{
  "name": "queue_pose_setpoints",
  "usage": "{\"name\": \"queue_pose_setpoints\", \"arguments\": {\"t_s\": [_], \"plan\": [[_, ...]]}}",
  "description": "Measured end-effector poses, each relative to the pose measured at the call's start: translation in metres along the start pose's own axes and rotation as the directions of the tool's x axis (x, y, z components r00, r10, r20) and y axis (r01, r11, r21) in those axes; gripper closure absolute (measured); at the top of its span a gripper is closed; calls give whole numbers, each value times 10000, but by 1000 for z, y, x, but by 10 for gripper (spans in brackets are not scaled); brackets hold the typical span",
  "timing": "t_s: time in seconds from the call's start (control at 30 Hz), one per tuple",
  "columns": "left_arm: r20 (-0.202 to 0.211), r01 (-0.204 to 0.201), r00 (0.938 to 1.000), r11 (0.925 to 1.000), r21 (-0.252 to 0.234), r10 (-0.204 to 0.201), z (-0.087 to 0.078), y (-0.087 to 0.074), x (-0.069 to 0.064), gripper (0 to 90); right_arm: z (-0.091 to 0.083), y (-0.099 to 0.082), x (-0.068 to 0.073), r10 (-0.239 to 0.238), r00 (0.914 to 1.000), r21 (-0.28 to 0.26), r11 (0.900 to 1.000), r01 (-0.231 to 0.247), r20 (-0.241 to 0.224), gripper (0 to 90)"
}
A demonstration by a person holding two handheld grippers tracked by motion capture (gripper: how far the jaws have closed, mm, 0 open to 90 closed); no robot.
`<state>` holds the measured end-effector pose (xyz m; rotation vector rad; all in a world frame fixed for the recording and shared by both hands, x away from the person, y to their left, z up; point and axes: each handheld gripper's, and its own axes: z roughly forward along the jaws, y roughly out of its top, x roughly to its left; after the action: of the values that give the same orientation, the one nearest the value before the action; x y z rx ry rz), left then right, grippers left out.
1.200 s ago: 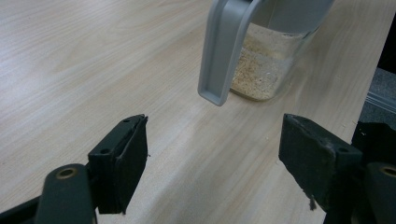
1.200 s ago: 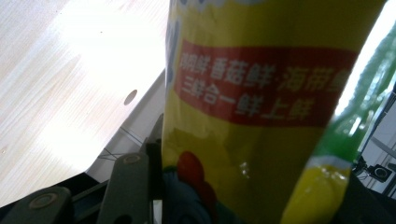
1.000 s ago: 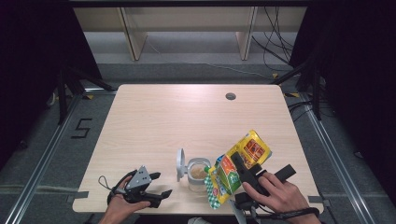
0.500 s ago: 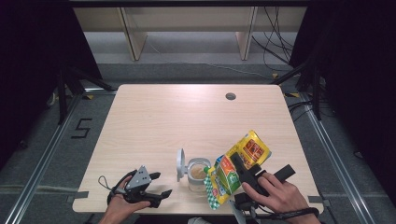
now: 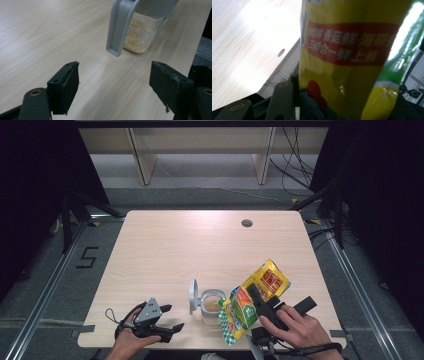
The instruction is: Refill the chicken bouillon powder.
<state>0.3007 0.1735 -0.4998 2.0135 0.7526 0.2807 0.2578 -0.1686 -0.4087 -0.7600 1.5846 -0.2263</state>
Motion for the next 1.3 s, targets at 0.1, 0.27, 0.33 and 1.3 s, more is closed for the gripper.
{"name": "queue_pose_setpoints", "arguments": {"t_s": [0.1, 0.27, 0.33, 1.3], "plan": [[-100, -247, 9996, 9994, 249, 249, -1, 0, 2, 235, 0, 0, 1, 74, 9999, 16, 10000, -74, 97, 557], [-101, -251, 9996, 9994, 243, 253, -1, 0, 2, 235, 0, -1, 1, -21, 10000, 88, 10000, 20, 94, 558], [-45, -118, 9999, 9999, 119, 118, -1, 0, 1, 235, 1, -1, 2, 130, 9998, 56, 9999, -131, 134, 558], [-25, -8, 10000, 10000, 33, 8, 0, 0, 0, 235, -1, -1, -1, 81, 9999, 34, 10000, -81, 73, 560]]}}
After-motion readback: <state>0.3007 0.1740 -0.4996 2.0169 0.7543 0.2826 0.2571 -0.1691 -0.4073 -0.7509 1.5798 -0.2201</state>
